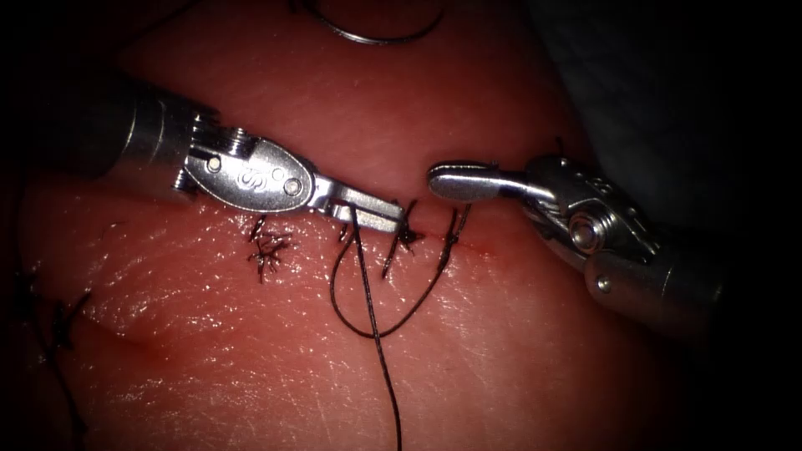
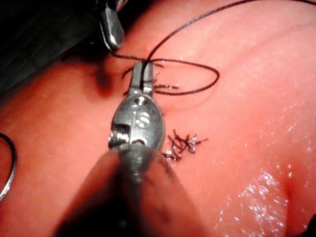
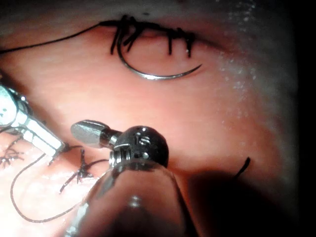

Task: Wound Closure
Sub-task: Wrap the suture once counter-clockwise around the right gripper

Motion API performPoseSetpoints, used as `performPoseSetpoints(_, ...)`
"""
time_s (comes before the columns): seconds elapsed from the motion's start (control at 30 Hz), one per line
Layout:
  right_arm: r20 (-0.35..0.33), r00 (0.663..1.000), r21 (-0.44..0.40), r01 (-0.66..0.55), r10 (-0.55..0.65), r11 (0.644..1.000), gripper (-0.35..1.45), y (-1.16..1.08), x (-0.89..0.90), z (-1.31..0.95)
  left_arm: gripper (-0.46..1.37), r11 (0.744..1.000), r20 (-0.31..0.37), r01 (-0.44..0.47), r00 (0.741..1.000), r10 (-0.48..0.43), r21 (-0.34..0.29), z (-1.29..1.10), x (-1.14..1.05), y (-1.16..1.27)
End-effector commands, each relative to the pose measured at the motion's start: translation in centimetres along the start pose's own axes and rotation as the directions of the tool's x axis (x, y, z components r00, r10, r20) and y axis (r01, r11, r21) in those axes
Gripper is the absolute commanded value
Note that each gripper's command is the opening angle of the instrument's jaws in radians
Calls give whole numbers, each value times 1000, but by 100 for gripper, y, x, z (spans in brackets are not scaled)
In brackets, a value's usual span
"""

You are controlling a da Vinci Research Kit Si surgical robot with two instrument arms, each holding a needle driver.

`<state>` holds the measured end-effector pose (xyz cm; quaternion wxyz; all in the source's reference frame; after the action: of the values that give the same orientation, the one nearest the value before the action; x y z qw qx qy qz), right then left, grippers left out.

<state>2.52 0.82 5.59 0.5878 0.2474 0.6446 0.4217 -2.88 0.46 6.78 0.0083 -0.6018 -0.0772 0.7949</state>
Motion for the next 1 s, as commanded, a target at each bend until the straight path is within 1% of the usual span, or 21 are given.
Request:
performPoseSetpoints(0.03,0,1000,-9,0,0,1000,-35,0,0,0,-35,1000,0,1,1000,-1,-8,0,1,1)
performPoseSetpoints(0.13,-6,1000,-24,5,-5,1000,-35,0,1,0,-35,1000,-1,1,1000,-1,-11,-2,5,4)
performPoseSetpoints(0.2,0,999,-77,41,-41,996,-35,0,3,0,-35,1000,-6,3,1000,-3,-15,-5,8,5)
performPoseSetpoints(0.23,19,998,-111,61,-59,992,-35,0,4,1,-35,1000,-9,4,1000,-4,-18,-6,10,5)
performPoseSetpoints(0.27,52,996,-148,77,-70,986,-35,-1,5,2,-35,1000,-13,0,1000,0,-21,-8,13,5)
performPoseSetpoints(0.33,85,994,-191,88,-73,978,-35,-4,4,4,-35,1000,-21,-3,1000,3,-27,-11,18,4)
performPoseSetpoints(0.43,100,993,-172,86,-69,981,-35,-7,1,7,-35,999,-35,-4,999,3,-37,-14,27,4)
performPoseSetpoints(0.63,100,992,-139,85,-71,987,-35,-8,-4,15,-35,997,-82,-14,997,8,-72,-15,48,1)
performPoseSetpoints(0.67,100,992,-127,85,-73,988,-35,-9,-6,19,-35,996,-107,-15,994,5,-94,-14,54,-2)
performPoseSetpoints(0.73,100,992,-112,87,-76,990,-35,-10,-11,24,-35,994,-132,-20,991,6,-105,-12,58,-5)
performPoseSetpoints(0.9,108,991,-79,91,-82,993,-35,-13,-23,37,-35,991,-160,-44,987,24,-123,-6,57,-12)
performPoseSetpoints(0.97,110,990,-72,92,-84,993,-35,-13,-25,38,-35,990,-171,-49,985,26,-132,-5,56,-14)
performPoseSetpoints(1.0,112,990,-64,93,-85,994,-35,-13,-28,40,-35,988,-188,-49,982,22,-144,-3,56,-16)
